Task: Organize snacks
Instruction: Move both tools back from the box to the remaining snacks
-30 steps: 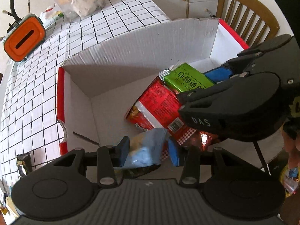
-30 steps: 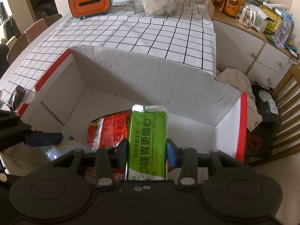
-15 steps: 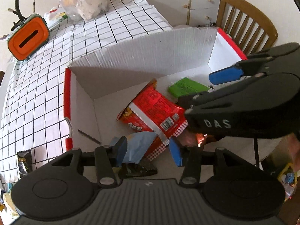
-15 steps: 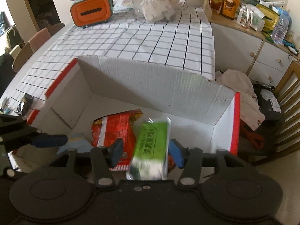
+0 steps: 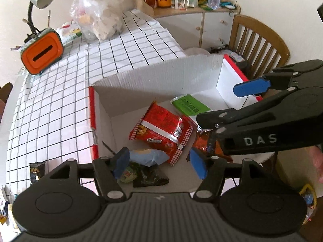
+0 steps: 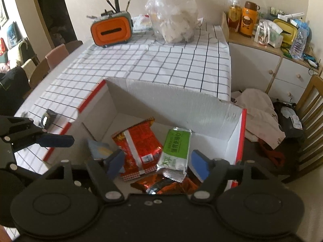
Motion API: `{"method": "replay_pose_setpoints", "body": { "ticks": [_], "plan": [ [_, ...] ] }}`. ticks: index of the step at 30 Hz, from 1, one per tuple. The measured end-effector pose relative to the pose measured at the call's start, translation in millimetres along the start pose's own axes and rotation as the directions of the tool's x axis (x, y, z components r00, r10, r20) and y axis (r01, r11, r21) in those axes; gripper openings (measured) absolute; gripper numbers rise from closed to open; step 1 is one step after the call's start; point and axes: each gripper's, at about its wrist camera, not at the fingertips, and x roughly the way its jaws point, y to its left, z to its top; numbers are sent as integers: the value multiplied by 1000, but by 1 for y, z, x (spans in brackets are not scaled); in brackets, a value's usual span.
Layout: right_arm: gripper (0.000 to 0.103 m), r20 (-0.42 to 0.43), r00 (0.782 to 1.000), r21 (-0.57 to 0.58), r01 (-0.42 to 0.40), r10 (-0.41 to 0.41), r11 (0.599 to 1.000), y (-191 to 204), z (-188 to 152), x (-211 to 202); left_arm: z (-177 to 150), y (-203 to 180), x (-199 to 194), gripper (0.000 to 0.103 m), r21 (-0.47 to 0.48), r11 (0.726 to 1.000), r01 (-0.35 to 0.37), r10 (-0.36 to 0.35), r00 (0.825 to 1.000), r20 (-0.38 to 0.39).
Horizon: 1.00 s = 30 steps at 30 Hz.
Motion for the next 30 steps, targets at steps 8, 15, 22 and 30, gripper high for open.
{"method": "replay_pose_setpoints", "body": {
  "ticks": [8,15,22,30],
  "plan": [
    [84,40,999,2,-31,31,1000,14,1,-19,-11,20,-30,77,-30,1000,-9,11,998,66],
    [92,83,995,8,-62,61,998,34,4,-30,-26,47,-49,81,-70,997,-12,20,994,109],
    [101,116,990,19,-77,74,997,63,5,-34,-46,83,-66,86,-93,996,-16,31,987,159],
    [102,121,987,40,-110,104,993,110,6,-22,-73,135,-76,86,-123,992,-22,44,983,176]
  ]
}}
